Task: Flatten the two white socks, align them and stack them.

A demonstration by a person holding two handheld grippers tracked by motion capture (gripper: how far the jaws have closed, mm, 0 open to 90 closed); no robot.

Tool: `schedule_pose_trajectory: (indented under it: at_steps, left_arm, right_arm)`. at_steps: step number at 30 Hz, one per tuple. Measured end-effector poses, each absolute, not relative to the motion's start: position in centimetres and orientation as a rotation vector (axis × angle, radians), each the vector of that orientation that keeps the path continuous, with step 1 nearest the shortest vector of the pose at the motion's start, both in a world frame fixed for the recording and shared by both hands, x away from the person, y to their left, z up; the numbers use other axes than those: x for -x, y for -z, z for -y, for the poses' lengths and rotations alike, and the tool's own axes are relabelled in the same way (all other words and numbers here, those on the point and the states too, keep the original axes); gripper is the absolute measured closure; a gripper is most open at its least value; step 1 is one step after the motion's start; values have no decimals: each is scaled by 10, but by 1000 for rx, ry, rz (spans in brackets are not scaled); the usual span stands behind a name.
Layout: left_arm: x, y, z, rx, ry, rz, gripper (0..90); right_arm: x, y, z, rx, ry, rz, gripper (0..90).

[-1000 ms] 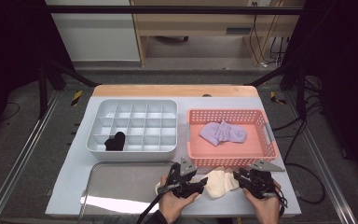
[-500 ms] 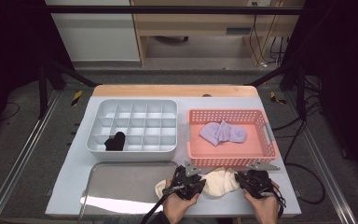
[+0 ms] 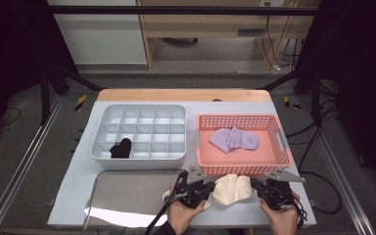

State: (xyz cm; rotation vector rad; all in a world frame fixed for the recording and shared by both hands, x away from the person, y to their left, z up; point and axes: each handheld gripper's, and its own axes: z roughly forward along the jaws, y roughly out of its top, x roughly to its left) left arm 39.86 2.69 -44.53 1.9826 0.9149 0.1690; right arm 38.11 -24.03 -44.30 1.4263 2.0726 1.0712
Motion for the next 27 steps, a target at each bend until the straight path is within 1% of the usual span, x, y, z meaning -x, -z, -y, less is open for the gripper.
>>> schedule_pose_trajectory:
  at_steps: [7, 10, 13, 15, 17, 20, 27]
  left_arm:
    - [-397, 434, -54, -1969, -175, -910, 867]
    - [-394, 434, -78, -1991, -180, -910, 867]
    - [-392, 436, -90, -2004, -185, -909, 867]
    - [-390, 439, -106, -2010, -198, -926, 867]
    - [-391, 439, -111, -2018, -203, -933, 867]
    - [-391, 441, -131, -2015, -206, -960, 867]
    - [-390, 444, -146, -2048, -189, -971, 867]
  right_arm:
    - [-372, 427, 230, -1376, -1159, -2065, 900]
    - [-370, 423, 213, -1330, -1190, -2103, 900]
    - [-370, 424, 202, -1312, -1205, -2130, 900]
    - [-369, 425, 185, -1293, -1213, -2174, 900]
    - [-369, 426, 180, -1286, -1220, -2185, 900]
    - [-369, 429, 163, -1278, -1239, -2235, 900]
    - [-372, 441, 146, -1274, -1225, -2287, 900]
